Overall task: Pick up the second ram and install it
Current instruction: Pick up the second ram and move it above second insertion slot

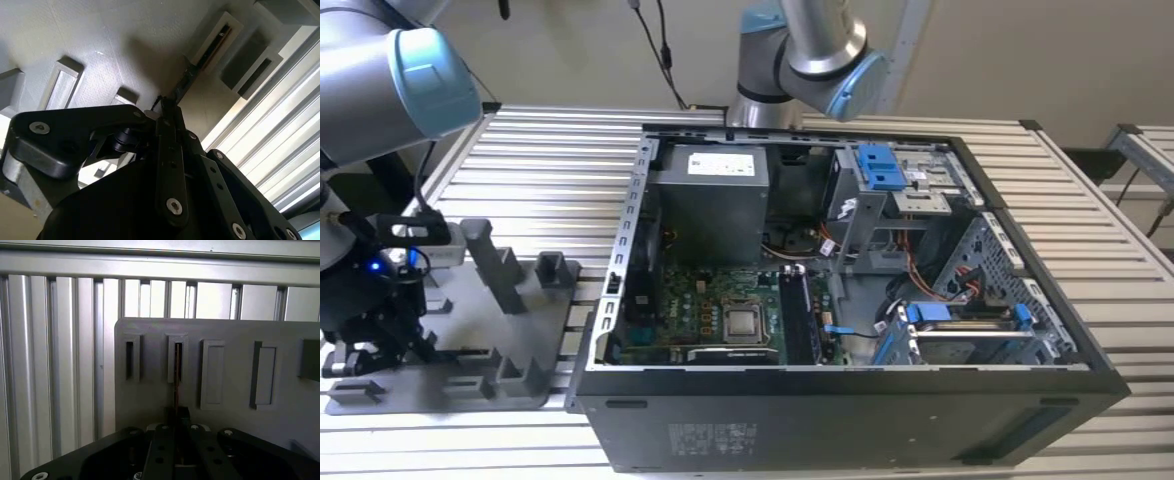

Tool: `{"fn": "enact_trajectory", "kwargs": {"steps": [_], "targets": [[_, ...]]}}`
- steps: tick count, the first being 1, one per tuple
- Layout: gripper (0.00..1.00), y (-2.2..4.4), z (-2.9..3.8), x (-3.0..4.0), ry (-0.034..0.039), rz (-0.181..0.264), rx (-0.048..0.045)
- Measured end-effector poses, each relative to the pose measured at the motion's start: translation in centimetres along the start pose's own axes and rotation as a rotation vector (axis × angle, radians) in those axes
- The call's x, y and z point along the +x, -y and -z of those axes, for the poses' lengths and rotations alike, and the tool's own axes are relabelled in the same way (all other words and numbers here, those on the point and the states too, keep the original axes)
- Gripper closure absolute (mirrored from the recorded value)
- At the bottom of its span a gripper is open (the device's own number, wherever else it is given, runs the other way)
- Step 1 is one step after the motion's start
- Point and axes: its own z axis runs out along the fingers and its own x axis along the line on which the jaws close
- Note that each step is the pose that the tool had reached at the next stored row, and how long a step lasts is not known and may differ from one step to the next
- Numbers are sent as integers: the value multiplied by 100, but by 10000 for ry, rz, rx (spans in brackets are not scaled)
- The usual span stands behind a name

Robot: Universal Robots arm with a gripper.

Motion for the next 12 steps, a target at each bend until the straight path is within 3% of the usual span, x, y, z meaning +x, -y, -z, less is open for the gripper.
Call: {"fn": "enact_trajectory", "kwargs": {"steps": [4, 12], "targets": [[86, 0, 6, 0, 1, 0, 1], [86, 2, 108, -2, -1, -1, 0]]}}
